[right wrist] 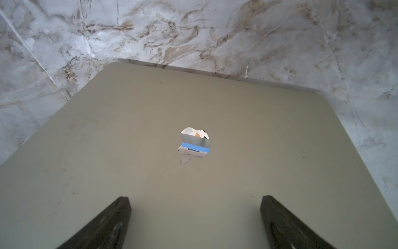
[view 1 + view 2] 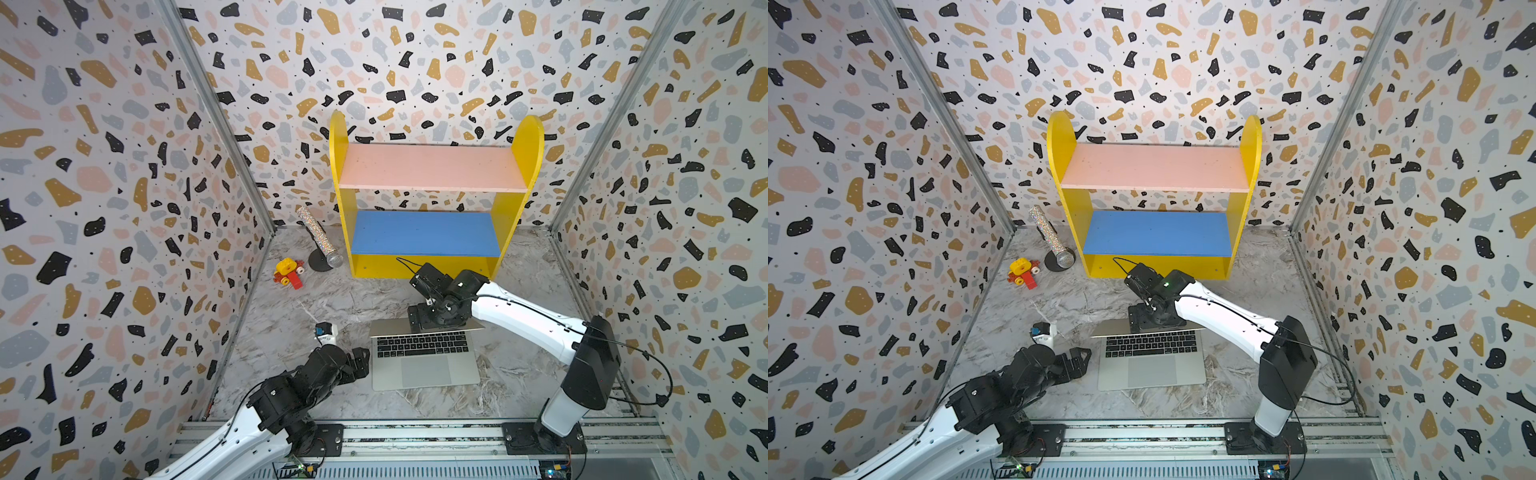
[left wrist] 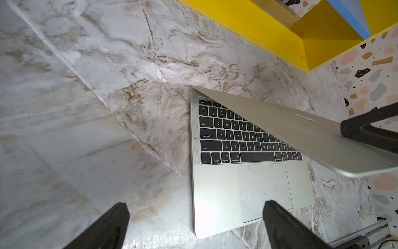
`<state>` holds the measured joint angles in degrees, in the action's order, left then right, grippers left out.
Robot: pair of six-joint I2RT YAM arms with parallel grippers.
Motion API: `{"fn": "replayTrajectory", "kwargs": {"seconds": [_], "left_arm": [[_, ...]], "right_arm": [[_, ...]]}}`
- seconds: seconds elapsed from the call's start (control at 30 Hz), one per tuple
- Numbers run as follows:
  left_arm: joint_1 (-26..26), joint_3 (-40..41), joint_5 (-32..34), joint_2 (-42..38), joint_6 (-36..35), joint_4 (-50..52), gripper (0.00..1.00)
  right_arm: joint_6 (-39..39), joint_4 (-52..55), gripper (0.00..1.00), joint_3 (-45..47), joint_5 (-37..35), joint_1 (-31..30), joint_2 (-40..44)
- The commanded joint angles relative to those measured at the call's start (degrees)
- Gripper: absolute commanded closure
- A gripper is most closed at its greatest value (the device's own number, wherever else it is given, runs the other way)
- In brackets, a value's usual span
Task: Close the laptop lid and set it aside
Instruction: Close the lid of the laptop.
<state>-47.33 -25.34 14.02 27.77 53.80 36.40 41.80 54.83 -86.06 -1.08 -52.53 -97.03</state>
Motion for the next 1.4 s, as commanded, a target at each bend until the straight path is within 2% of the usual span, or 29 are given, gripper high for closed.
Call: {"fn": "replayTrajectory", "kwargs": {"seconds": [0.0,1.37], "left_arm": [[-0.2,-0.8,0.8,-0.8,0.2,0.3,0.0],[-0.2,-1.3,1.6,-2.3,0.0,1.9,0.0]], "right_arm": [[0.0,3.7,0.0,1.5,1.7,-1.5,1.5],[2.4,0.9,0.0,7.5,2.6,-5.5,1.5]]}}
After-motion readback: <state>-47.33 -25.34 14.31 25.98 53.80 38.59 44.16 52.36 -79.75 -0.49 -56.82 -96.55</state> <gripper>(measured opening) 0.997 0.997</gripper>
